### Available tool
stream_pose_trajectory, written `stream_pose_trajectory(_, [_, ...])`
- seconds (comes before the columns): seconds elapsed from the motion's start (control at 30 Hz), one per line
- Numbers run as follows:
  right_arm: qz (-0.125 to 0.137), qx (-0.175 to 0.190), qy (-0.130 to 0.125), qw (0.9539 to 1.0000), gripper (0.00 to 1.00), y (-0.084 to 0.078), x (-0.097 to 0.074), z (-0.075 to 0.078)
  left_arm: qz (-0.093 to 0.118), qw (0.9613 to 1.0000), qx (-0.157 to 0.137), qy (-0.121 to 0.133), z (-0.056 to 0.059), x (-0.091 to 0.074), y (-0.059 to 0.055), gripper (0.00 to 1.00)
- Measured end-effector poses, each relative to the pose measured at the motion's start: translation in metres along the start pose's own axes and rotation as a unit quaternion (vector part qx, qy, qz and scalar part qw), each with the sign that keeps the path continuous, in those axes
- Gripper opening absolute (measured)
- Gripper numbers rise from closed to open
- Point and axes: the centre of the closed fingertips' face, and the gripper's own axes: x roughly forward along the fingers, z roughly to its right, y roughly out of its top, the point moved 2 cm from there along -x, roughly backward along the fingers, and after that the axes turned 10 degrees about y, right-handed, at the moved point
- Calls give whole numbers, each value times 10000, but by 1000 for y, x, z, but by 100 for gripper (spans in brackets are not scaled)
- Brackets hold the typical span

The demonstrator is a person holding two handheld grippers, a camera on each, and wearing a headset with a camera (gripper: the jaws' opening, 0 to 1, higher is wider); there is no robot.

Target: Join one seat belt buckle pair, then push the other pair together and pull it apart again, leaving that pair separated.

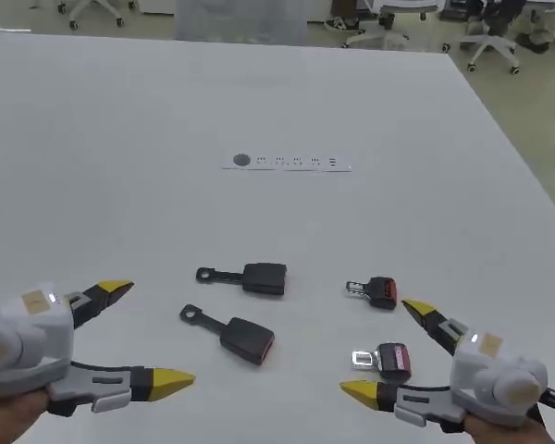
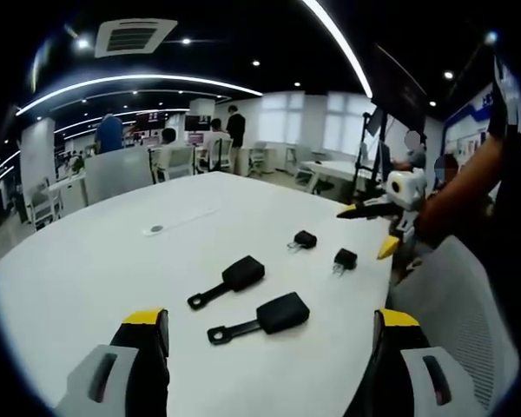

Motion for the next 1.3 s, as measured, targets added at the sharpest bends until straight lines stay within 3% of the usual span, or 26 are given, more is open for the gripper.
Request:
stream_pose_trajectory(0.43, [-39, 14, 24, 10000, 98, -1, 0, 3, -107, 9998, 83, -157, 3, 10, -2, 100])
stream_pose_trajectory(1.3, [-402, 199, 254, 9987, 94, -28, 4, 20, -438, 9980, 220, -407, 2, 50, -12, 99])
